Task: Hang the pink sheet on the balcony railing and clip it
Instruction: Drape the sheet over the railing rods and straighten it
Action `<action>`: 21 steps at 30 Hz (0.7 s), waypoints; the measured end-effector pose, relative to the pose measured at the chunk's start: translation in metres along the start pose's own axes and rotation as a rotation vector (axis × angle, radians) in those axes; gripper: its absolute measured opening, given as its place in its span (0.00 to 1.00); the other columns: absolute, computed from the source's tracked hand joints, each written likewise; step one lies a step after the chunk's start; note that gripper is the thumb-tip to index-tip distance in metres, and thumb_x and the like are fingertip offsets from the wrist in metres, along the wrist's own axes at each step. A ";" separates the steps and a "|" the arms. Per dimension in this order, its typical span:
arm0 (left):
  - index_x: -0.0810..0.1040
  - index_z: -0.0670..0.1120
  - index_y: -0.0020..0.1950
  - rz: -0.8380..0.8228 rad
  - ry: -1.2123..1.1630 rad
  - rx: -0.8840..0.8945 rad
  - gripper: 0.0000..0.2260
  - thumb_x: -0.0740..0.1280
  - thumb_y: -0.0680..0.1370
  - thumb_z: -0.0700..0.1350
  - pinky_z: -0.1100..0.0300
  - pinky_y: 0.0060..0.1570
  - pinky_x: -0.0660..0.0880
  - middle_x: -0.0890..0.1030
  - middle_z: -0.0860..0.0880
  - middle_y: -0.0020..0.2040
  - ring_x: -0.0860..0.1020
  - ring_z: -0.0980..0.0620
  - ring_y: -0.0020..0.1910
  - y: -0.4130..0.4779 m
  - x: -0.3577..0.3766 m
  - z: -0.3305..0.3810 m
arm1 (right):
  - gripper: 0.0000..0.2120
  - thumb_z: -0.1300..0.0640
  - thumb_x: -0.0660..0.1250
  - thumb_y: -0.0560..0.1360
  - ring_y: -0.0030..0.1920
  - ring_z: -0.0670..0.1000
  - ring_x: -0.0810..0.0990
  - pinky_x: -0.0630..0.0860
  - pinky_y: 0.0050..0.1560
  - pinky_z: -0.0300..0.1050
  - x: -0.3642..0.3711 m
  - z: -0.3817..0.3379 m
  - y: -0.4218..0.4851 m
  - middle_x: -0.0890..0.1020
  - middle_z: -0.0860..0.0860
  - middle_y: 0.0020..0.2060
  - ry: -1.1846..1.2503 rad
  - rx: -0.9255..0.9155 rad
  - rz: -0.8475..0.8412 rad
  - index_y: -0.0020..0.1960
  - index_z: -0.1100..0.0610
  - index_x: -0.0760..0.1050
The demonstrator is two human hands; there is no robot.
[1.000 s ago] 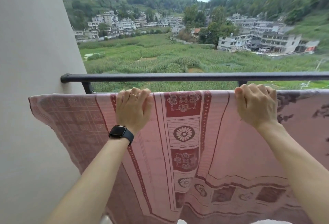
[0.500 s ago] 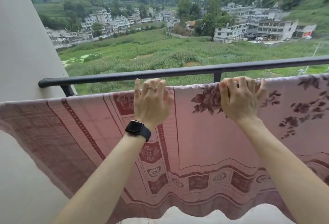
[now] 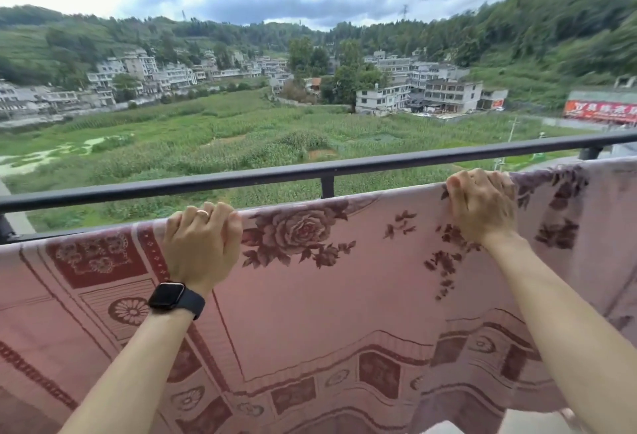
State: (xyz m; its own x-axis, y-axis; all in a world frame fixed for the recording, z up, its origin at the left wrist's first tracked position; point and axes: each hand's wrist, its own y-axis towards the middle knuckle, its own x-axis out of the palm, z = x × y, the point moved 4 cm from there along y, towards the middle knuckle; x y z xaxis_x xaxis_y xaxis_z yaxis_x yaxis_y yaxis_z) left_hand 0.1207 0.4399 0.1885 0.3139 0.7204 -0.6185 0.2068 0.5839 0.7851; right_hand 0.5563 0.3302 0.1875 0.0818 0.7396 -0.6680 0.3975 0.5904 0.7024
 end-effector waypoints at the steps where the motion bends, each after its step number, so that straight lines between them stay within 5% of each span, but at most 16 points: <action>1: 0.79 0.44 0.44 -0.035 -0.008 -0.093 0.20 0.51 0.80 0.52 0.47 0.53 0.68 0.82 0.44 0.40 0.77 0.42 0.42 0.001 -0.002 0.004 | 0.28 0.41 0.42 0.82 0.52 0.58 0.74 0.58 0.67 0.56 -0.002 0.016 0.003 0.78 0.55 0.45 -0.008 0.016 -0.007 0.49 0.56 0.75; 4: 0.82 0.45 0.48 -0.081 0.061 -0.235 0.21 0.51 0.80 0.53 0.40 0.67 0.60 0.84 0.41 0.49 0.78 0.40 0.55 0.006 -0.007 0.053 | 0.26 0.41 0.42 0.83 0.53 0.57 0.73 0.57 0.71 0.59 0.002 0.035 0.005 0.76 0.53 0.45 0.037 0.016 -0.024 0.48 0.55 0.74; 8: 0.80 0.47 0.61 -0.071 -0.076 0.027 0.20 0.57 0.80 0.56 0.42 0.73 0.53 0.83 0.44 0.58 0.76 0.44 0.62 0.022 0.007 0.229 | 0.24 0.42 0.43 0.83 0.57 0.55 0.73 0.53 0.74 0.61 0.005 0.025 0.002 0.79 0.50 0.48 0.104 -0.034 -0.063 0.50 0.52 0.75; 11: 0.80 0.48 0.56 -0.142 -0.074 0.109 0.19 0.54 0.81 0.56 0.45 0.63 0.65 0.84 0.46 0.53 0.79 0.45 0.53 0.031 0.037 0.324 | 0.21 0.42 0.44 0.83 0.60 0.52 0.72 0.52 0.70 0.56 0.000 0.042 0.007 0.79 0.48 0.55 0.076 -0.193 -0.151 0.59 0.47 0.74; 15: 0.80 0.46 0.42 -0.086 0.014 0.139 0.20 0.55 0.82 0.55 0.51 0.43 0.70 0.83 0.47 0.38 0.80 0.44 0.37 0.035 0.055 0.333 | 0.20 0.42 0.43 0.83 0.57 0.51 0.74 0.55 0.64 0.54 -0.007 0.121 0.032 0.80 0.46 0.53 0.018 -0.249 -0.134 0.56 0.45 0.73; 21: 0.79 0.46 0.39 0.115 0.084 0.113 0.19 0.57 0.81 0.54 0.52 0.40 0.69 0.81 0.48 0.34 0.79 0.44 0.34 0.039 0.060 0.337 | 0.22 0.43 0.46 0.83 0.50 0.56 0.76 0.62 0.63 0.57 -0.012 0.221 0.065 0.79 0.50 0.45 0.024 -0.229 0.035 0.49 0.52 0.76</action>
State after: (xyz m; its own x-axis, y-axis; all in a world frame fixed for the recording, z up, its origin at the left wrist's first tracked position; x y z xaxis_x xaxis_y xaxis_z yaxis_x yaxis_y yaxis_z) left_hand 0.4596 0.3794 0.1933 0.2636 0.8115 -0.5216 0.2788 0.4536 0.8465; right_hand 0.7830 0.2879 0.1867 0.0692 0.7669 -0.6380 0.1767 0.6200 0.7645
